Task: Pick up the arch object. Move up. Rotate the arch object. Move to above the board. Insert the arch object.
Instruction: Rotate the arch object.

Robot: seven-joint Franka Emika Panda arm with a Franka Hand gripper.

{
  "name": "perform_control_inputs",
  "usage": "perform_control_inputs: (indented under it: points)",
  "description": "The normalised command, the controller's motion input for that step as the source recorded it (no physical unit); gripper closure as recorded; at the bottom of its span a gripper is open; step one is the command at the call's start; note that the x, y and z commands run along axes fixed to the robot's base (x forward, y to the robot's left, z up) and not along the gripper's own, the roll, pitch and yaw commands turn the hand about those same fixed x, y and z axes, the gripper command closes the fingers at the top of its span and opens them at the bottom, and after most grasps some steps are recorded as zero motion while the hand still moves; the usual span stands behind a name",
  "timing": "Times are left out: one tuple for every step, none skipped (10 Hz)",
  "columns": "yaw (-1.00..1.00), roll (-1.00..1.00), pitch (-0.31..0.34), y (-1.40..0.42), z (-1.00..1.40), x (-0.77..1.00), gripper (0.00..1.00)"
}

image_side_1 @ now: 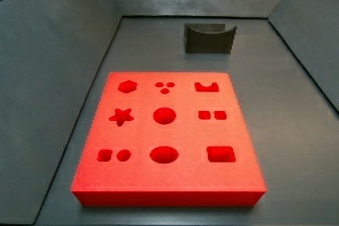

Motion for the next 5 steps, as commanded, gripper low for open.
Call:
perform_control_inputs:
  points:
    - [-1.00,-0.01,0.012,0.03,0.00,0.03,1.00]
    - [-1.00,-0.01,0.015,0.03,-0.01,0.03,1.00]
    - [-1.00,-0.02,0.016,0.03,-0.01,0.03,1.00]
    - [-1.00,-0.02,0.020,0.03,-0.01,0.03,1.00]
    - [-1.00,-0.02,0.024,0.03,-0.01,0.03,1.00]
